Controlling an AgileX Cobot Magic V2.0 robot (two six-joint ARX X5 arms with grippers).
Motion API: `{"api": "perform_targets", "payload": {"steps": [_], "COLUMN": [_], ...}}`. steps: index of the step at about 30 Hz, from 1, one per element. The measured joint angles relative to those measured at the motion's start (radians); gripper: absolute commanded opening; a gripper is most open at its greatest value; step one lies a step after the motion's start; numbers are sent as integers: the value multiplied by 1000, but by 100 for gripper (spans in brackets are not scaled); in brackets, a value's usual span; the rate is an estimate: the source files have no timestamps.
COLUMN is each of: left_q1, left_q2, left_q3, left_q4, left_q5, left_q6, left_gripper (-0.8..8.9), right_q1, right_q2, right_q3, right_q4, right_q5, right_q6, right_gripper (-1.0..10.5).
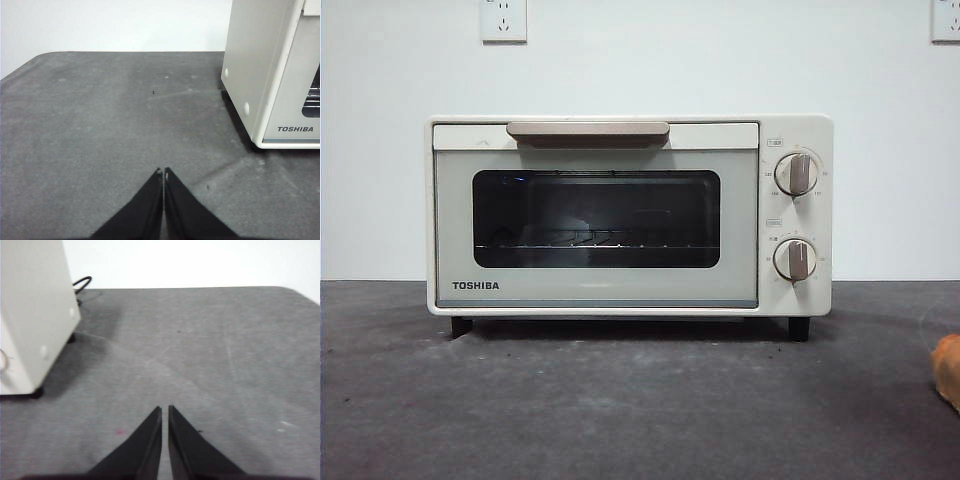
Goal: The left arm flap open the oven, the right arm pick bread and place it into oven, the left arm flap close the oven
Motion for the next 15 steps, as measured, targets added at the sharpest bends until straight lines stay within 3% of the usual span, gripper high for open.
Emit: {"api": "perform_targets", "payload": {"steps": [7, 15], "left_q1": [0, -1], "left_q2": [0, 34], "left_q3": [2, 120], "left_q4": [9, 10], "left_q5": [0, -1], "left_q6": [-190, -294], "left_gripper": [11, 11], "right_q1": [0, 1], "right_q2": [0, 0], "right_q3": [0, 41], "right_q4": [6, -29], "right_q5": [-177, -192], "right_q6": [129, 306], "right_gripper": [11, 11]}}
